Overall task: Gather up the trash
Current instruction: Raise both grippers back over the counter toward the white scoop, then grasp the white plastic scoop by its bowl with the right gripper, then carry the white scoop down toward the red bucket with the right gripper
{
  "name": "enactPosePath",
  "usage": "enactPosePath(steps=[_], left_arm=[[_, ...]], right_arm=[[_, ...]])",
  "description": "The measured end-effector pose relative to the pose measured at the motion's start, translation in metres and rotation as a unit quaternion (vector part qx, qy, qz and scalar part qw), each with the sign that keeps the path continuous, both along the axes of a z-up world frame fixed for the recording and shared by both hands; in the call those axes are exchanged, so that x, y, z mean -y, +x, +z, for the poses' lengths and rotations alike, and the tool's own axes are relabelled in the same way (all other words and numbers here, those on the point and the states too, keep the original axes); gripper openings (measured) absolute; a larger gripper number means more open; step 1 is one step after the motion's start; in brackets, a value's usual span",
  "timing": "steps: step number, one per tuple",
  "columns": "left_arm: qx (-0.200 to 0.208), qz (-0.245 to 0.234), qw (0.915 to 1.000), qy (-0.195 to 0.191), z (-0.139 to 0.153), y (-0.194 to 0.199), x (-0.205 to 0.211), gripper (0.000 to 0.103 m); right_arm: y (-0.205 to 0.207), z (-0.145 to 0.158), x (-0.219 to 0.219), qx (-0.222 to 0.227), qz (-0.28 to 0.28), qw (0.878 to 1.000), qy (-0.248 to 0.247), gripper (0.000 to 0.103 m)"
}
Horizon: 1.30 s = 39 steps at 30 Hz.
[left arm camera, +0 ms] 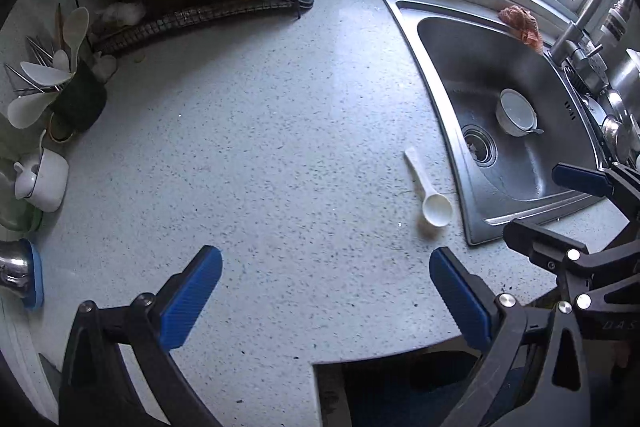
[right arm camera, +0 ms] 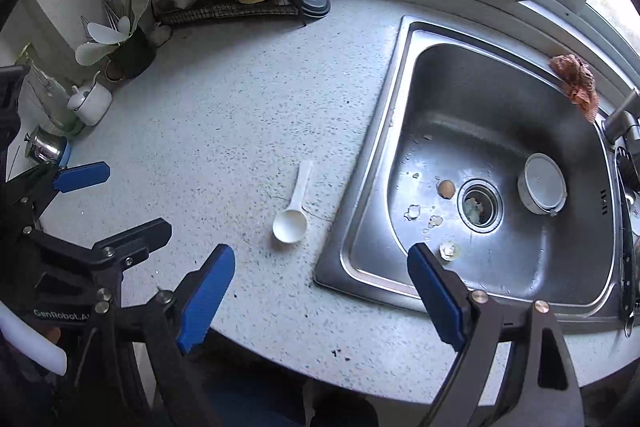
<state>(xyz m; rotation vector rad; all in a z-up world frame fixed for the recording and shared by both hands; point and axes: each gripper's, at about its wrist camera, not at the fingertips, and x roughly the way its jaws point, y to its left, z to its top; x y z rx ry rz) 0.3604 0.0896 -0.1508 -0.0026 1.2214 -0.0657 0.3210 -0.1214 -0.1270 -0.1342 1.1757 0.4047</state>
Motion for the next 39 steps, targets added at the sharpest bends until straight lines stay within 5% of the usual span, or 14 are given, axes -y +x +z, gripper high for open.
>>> enactPosePath(steps=[3,14,24,28,39], left_arm=[[-0.015,0.001,0.9998,-0.010,-0.013,0.010,-0.017,0.103],[-0.060,0.014,0.9977,-0.028,-0.050,0.024,-0.047,0.103],[-0.075,0.010,0.9966,-0.032,-0.062,0.020,-0.047,0.103],[-0.072,0.008,0.9968,-0.033,-0.062,0.020,-0.044,0.103],[-0.060,-0.008,0.9972,-0.044,-0.045,0.010,-0.022,0.103]], right_arm=[[0.012,-0.010,-0.018,-0.014,0.011,1.000,-0.003,0.087],[0.038,-0.049,-0.056,-0.079,0.046,0.995,-0.031,0.055],[0.038,-0.068,-0.064,-0.115,0.051,0.991,-0.038,0.044],[0.038,-0.067,-0.064,-0.112,0.053,0.992,-0.038,0.029],[0.034,-0.062,-0.044,-0.104,0.049,0.993,-0.025,0.028]])
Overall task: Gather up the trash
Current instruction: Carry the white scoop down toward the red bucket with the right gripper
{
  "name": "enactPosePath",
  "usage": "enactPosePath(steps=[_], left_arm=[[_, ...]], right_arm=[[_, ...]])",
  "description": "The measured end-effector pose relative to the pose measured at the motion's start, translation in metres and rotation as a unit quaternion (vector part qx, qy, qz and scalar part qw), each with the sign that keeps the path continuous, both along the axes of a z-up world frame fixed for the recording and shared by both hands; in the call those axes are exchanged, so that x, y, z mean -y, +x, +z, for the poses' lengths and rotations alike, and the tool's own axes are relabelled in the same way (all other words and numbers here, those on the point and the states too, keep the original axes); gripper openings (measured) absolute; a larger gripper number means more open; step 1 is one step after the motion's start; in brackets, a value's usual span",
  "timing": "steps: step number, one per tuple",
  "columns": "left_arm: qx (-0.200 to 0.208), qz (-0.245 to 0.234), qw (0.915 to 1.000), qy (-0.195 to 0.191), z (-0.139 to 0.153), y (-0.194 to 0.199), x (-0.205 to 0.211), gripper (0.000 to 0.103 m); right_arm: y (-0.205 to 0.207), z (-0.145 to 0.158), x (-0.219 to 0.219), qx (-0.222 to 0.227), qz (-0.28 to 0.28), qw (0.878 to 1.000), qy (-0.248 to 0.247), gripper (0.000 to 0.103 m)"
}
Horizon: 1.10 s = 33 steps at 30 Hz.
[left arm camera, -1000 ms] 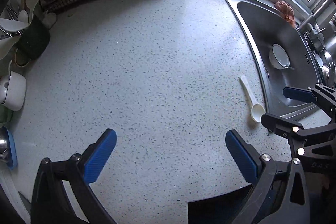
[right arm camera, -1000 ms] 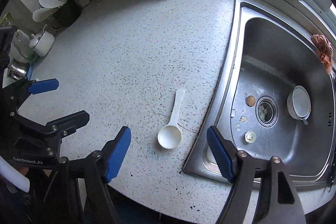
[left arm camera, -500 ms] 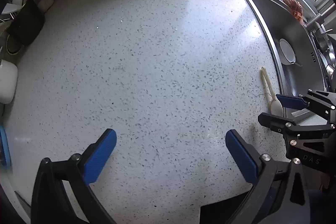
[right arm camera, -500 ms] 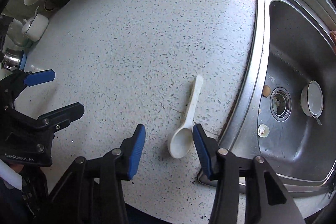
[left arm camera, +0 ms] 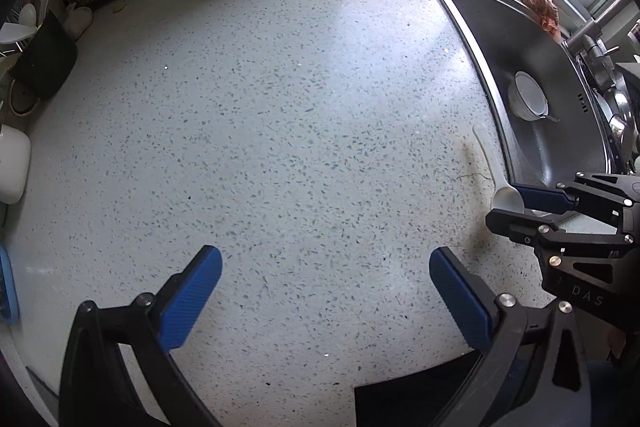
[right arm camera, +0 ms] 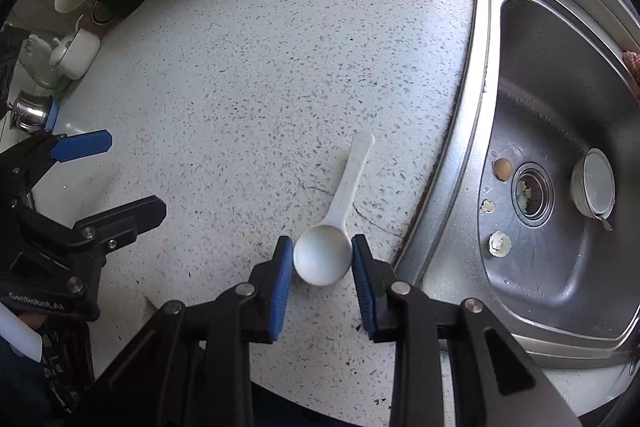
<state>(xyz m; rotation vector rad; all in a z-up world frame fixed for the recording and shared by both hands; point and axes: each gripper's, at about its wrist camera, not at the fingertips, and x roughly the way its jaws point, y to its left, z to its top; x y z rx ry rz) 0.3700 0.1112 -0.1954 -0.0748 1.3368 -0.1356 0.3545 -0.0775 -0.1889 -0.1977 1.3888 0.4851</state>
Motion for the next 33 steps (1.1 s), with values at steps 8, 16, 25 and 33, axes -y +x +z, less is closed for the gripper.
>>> enactPosePath(steps=[8,16,25,33], left_arm=[[0.024,-0.038,0.9990,-0.001,0.019,-0.011,0.046,0.103],[0.046,-0.080,0.9957,0.008,0.035,-0.037,0.107,0.103],[0.060,-0.108,0.9923,0.009,0.043,-0.105,0.189,0.103],[0.038,-0.123,0.9916,0.004,0.033,-0.165,0.238,0.103]], right_arm=[[-0.022,0.022,0.039,0.023,-0.035,0.999,0.008,0.028],[-0.064,0.038,0.102,0.048,-0.074,0.996,0.015,0.028],[-0.138,0.042,0.173,0.058,-0.100,0.993,0.036,0.028],[-0.206,0.038,0.217,0.060,-0.099,0.993,0.022,0.028]])
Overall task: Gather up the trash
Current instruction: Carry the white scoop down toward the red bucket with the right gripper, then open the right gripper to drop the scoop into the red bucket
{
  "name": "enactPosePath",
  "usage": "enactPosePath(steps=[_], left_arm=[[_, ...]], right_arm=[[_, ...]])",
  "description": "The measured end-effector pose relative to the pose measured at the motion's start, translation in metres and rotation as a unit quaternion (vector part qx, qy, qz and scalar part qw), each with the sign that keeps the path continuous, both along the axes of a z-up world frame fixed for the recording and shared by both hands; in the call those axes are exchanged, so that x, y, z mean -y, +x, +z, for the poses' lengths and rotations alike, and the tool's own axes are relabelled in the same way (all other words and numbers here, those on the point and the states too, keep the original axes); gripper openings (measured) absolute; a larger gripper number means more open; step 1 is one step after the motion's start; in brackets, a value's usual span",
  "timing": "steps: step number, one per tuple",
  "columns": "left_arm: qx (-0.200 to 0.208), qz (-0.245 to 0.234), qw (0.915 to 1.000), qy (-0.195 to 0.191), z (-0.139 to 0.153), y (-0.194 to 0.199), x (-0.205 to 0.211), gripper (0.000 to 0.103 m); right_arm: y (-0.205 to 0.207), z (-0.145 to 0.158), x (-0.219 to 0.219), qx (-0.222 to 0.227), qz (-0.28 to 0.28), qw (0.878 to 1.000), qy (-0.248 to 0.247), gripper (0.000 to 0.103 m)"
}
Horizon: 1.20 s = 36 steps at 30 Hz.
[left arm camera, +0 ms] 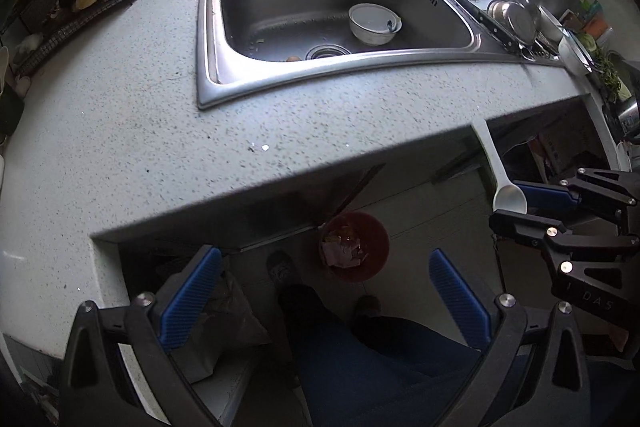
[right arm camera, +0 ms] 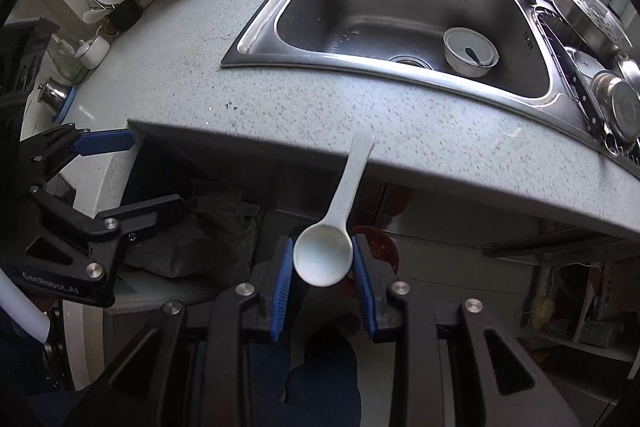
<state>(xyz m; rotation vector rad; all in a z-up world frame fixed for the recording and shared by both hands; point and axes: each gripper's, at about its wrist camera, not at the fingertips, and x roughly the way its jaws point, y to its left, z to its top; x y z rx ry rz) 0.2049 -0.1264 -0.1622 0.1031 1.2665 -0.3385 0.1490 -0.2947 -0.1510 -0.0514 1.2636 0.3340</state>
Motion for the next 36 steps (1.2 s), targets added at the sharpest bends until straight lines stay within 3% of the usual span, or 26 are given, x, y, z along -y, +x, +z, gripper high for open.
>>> enactPosePath(steps=[10,13,22,36], left_arm=[[-0.036,-0.014,0.9992,-0.013,-0.026,-0.033,0.017,0.103],[-0.048,-0.018,0.9987,0.006,-0.047,-0.035,0.016,0.103],[-0.066,-0.028,0.9971,0.027,-0.124,-0.036,0.013,0.103],[-0.081,-0.008,0.9965,0.020,-0.300,-0.022,0.027,0.103]], right_arm=[[-0.041,-0.018,0.019,-0.027,-0.014,1.000,0.001,0.028],[-0.042,-0.038,0.018,-0.041,-0.020,0.999,-0.003,0.028],[-0.044,-0.117,0.000,-0.087,-0.017,0.996,-0.008,0.028],[-0.026,-0.290,-0.002,-0.097,0.013,0.995,-0.018,0.028]])
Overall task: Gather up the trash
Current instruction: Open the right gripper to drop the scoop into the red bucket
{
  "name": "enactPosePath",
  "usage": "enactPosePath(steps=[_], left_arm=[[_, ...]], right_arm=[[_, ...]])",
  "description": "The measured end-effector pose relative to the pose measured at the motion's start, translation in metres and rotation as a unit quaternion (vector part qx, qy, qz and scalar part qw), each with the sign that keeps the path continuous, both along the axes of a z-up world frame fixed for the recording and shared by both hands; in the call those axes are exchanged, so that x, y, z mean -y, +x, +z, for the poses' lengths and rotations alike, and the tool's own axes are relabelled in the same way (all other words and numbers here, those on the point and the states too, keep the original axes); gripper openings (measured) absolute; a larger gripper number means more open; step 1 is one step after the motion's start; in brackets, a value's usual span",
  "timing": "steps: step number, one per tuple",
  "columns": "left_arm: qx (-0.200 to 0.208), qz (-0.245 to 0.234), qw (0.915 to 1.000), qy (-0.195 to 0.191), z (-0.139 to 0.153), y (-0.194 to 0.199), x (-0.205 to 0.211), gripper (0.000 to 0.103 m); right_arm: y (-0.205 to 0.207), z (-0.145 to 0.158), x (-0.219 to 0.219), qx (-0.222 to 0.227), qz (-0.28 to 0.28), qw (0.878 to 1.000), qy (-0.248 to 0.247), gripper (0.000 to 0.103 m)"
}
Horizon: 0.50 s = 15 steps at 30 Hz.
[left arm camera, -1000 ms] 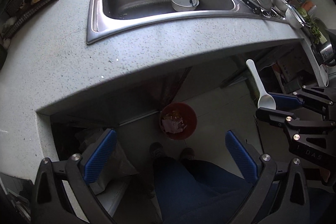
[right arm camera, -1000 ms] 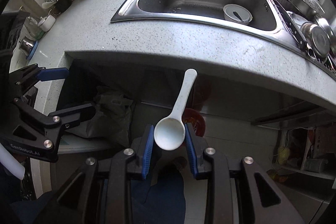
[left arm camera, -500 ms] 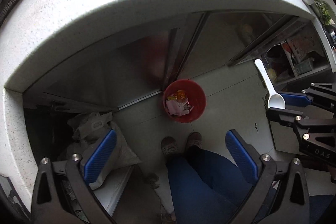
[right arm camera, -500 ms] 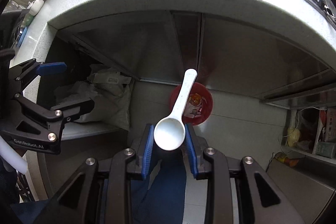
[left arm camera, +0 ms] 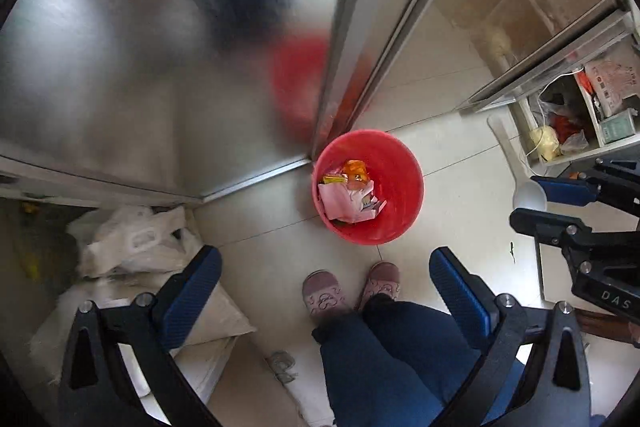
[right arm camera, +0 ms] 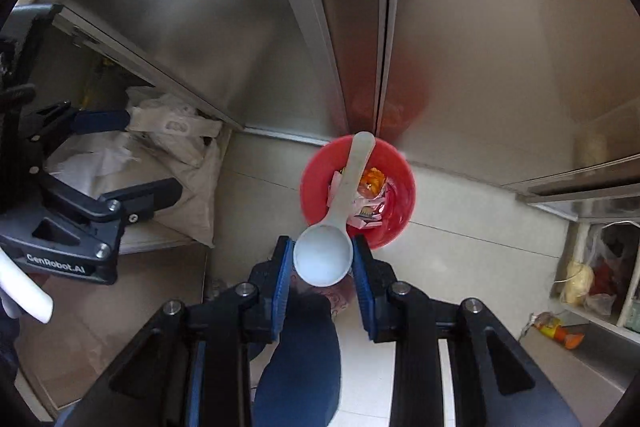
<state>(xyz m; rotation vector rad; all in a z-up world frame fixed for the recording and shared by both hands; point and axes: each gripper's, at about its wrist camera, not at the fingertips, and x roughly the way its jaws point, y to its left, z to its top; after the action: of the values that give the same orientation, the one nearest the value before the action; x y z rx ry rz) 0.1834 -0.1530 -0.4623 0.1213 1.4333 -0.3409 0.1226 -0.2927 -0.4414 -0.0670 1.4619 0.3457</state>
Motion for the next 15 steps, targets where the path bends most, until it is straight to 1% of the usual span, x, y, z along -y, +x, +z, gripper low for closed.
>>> enactPosePath(steps=[3,6,8,10,12,14,15], left_arm=[[-0.004,0.006,1.0000,-0.005,-0.036,0.004,0.003,0.103],[-0.009,0.004,0.9999,-0.009,-0.067,0.006,0.007,0.103],[-0.013,0.003,0.9999,-0.009,-0.084,0.008,0.007,0.103],[-0.015,0.000,0.9999,-0.002,-0.096,0.008,0.008,0.103],[-0.016,0.000,0.9999,-0.001,-0.102,0.009,0.008,0.103],[-0.019,0.003,0.9998,-0.005,-0.105,0.009,0.004,0.103],[-0.019,0.004,0.9998,-0.006,-0.106,0.009,0.003,0.103]], right_arm=[[0.004,-0.038,0.005,0.004,0.001,1.000,0.001,0.028],[0.009,-0.068,0.009,-0.003,0.002,1.000,0.003,0.028],[0.013,-0.085,0.008,-0.005,0.014,1.000,-0.002,0.028],[0.016,-0.095,0.008,0.004,0.021,1.000,-0.009,0.028],[0.020,-0.102,0.008,0.000,0.027,1.000,-0.005,0.028],[0.022,-0.104,0.011,-0.006,0.030,1.000,0.001,0.028],[0.022,-0.102,0.010,-0.007,0.031,0.999,0.003,0.029]])
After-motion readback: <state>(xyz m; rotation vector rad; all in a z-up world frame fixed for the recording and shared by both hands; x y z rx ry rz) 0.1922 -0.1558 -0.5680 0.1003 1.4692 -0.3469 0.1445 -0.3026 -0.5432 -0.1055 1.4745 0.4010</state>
